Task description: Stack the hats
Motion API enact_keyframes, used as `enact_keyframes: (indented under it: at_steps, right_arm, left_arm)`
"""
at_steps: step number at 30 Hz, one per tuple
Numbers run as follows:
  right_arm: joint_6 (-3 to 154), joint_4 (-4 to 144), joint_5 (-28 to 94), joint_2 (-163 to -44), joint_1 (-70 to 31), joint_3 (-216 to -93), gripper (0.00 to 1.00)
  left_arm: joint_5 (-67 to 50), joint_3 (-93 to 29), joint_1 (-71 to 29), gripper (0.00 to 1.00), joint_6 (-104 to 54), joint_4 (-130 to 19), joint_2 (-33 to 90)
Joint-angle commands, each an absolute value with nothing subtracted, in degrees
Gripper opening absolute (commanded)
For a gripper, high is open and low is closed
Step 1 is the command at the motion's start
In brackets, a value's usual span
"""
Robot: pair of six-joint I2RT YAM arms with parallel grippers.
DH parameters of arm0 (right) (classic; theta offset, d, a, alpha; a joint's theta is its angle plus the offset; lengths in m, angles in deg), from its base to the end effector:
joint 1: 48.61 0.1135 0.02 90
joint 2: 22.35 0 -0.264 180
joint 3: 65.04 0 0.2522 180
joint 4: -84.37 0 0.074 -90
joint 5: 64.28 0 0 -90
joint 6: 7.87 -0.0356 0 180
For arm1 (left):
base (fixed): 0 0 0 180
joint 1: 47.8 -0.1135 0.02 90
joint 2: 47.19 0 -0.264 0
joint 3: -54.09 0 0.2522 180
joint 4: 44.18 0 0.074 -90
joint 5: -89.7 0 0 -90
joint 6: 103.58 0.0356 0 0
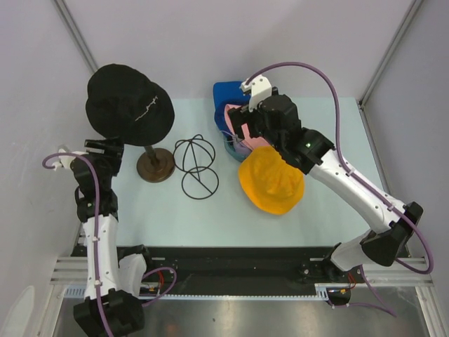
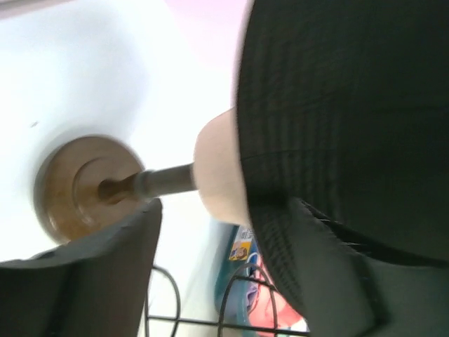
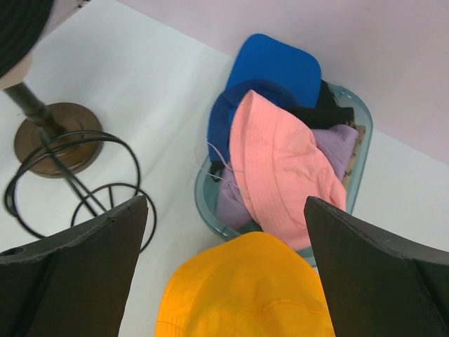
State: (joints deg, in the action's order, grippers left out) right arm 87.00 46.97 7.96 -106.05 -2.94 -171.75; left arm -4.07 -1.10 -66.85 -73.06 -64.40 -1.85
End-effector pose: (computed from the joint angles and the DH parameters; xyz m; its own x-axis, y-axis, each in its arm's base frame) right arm 0.2367 0.2268 0.4477 -0.1327 -0.2516 -0.9587 -0.4878 0.8586 -0.1578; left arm 0.1810 0.0600 0.3247 0.1415 -0.8605 -0.4893 -0.2809 0.4391 -0.8534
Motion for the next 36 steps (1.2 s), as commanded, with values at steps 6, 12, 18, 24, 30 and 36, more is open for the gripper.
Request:
enact_keyframes:
  at_steps: [6,12,18,24,30,36]
  right_arm:
    - [82.7,41.5,11.3,-105.8,-13.1,-172.9,0.99]
    - [82.4,36.2,14.2,-116.1,-15.7,-179.9,0.99]
    - [78.8,35.6,14.8,-129.7,-15.1,-187.9,0.95]
    - [76.5,36.7,10.1,-141.4,-13.6,-196.7,0.90]
    - [75.4,37.5,1.5,-151.8,-13.2,-205.7,0.89]
    - [75.8,39.2,-0.6,-157.4,-14.1,-209.3,0.87]
  left_arm:
    - [4.2,-5.8,-67.4,1.00,-64.0,-82.0,-11.7]
    - [6.7,-3.4,-67.3,0.99,-53.5,-88.3,-19.3]
    - [8.4,-1.5,-65.4,0.95,-38.5,-91.7,-17.9]
    - [9.5,-1.0,-61.0,0.95,-34.0,-92.3,-16.7]
    - [8.4,-1.9,-60.0,0.95,-33.4,-91.7,-14.4]
    - [8.2,-2.0,-59.8,0.96,-33.4,-91.7,-13.4]
